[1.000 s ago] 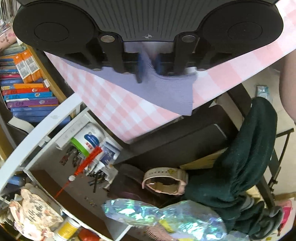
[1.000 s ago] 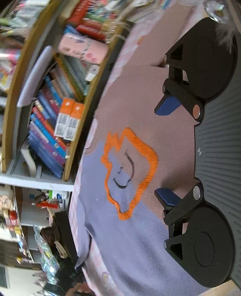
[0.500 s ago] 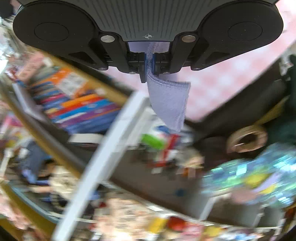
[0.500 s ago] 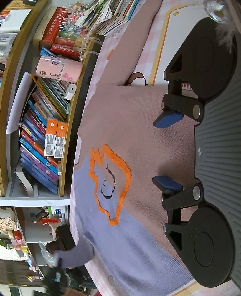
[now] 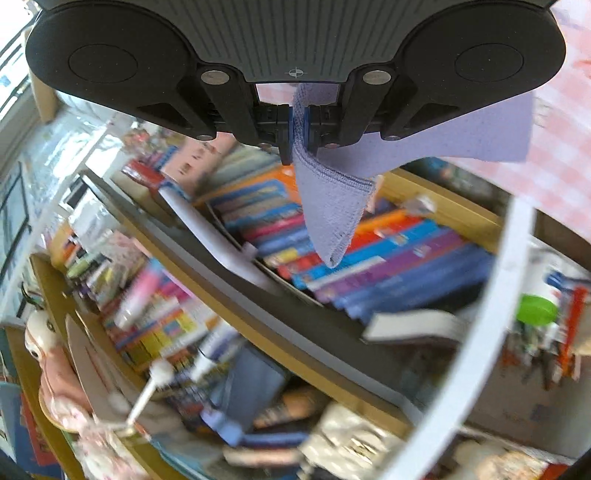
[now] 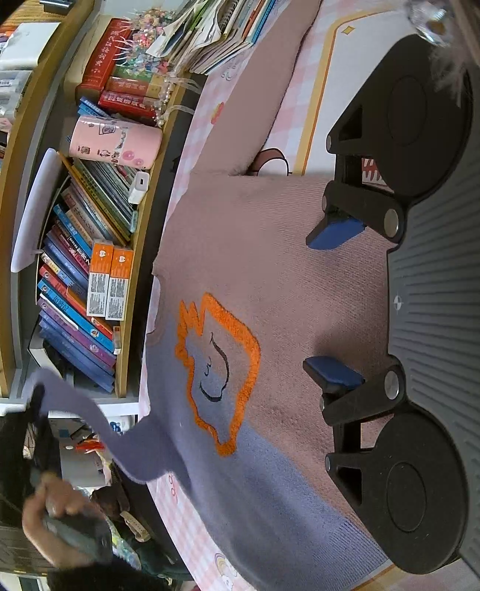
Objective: Fold clothes
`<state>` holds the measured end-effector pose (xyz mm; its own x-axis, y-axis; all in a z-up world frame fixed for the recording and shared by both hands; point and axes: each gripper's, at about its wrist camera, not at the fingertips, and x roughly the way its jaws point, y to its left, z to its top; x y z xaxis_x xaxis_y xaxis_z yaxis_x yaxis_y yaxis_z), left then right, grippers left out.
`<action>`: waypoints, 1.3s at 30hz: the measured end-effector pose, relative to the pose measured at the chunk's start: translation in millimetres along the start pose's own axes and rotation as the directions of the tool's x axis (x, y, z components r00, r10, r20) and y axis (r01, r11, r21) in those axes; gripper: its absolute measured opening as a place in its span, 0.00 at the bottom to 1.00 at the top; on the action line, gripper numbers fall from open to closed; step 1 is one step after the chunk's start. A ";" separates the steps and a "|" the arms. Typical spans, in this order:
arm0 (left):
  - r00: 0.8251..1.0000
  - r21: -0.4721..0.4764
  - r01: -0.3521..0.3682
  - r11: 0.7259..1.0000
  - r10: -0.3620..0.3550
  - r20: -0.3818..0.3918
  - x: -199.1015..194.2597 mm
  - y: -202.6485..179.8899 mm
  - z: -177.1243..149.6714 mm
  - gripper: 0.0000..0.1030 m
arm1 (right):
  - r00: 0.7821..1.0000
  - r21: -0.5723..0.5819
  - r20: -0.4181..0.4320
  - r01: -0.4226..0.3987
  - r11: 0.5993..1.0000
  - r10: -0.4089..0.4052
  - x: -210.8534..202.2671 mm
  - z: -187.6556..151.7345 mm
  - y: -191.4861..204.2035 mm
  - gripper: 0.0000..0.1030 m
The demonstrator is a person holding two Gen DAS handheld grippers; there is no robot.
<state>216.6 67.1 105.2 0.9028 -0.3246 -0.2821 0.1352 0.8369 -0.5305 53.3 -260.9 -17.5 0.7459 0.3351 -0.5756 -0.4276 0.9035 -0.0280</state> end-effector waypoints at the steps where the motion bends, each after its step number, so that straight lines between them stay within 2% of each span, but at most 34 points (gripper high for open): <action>1: 1.000 0.002 0.004 1.000 -0.004 -0.008 6.4 -5.6 -3.7 0.03 | 1.000 0.005 -0.001 0.000 1.000 0.000 0.1 0.0 -0.8 0.63; 8: 0.997 0.041 0.013 0.999 -0.010 -0.076 33.0 -33.1 -34.3 0.03 | 1.000 0.016 -0.005 -0.001 1.000 0.001 0.9 0.3 -2.3 0.65; 15: 0.992 -0.009 0.021 1.000 -0.022 -0.126 62.5 -40.7 -68.9 0.03 | 1.000 0.031 -0.008 -0.011 0.999 0.011 1.8 0.5 -4.3 0.65; 19: 0.987 0.021 0.012 1.000 -0.008 -0.157 75.8 -51.3 -88.5 0.04 | 1.000 0.032 -0.009 -0.012 0.999 0.012 1.8 0.5 -4.7 0.65; 26: 0.976 0.041 0.009 0.999 0.000 -0.216 85.1 -55.3 -101.7 0.08 | 1.000 0.038 -0.010 -0.016 0.999 0.016 2.3 0.2 -6.5 0.66; 28: 0.977 0.088 0.016 0.996 0.003 -0.211 76.6 -63.7 -97.0 0.11 | 1.000 0.037 -0.010 -0.015 0.999 0.016 2.4 0.3 -6.4 0.66; 29: 0.984 0.140 0.029 0.990 -0.004 -0.180 65.3 -71.2 -93.4 0.11 | 1.000 0.036 -0.011 -0.015 0.999 0.015 2.4 0.3 -6.3 0.66; 31: 0.993 0.245 0.051 0.968 -0.022 -0.117 42.2 -86.4 -86.0 0.13 | 1.000 0.035 -0.011 -0.014 0.999 0.014 2.5 0.2 -6.2 0.66; 34: 0.998 0.351 0.063 0.934 -0.055 -0.033 -0.5 -97.2 -74.0 0.15 | 1.000 0.037 -0.011 -0.016 0.999 0.017 2.3 -0.2 -6.3 0.66; 36: 0.997 0.388 0.070 0.919 -0.071 -0.012 -29.3 -92.1 -72.1 0.22 | 1.000 0.037 -0.011 -0.017 0.999 0.017 2.3 -0.2 -6.1 0.67; 38: 0.997 0.419 0.082 0.904 -0.073 -0.039 -53.8 -81.3 -77.3 0.43 | 1.000 0.034 -0.011 -0.017 0.999 0.017 2.4 0.0 -5.6 0.67; 39: 0.996 0.438 0.076 0.896 -0.052 -0.066 -66.7 -72.1 -84.3 0.47 | 1.000 0.033 -0.011 -0.015 0.999 0.016 2.4 -0.1 -5.3 0.67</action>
<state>112.2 -8.7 94.9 0.8658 -0.3961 -0.3058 0.3685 0.9181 -0.1459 57.3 -264.9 -18.8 0.7335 0.3463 -0.5849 -0.4221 0.9065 0.0074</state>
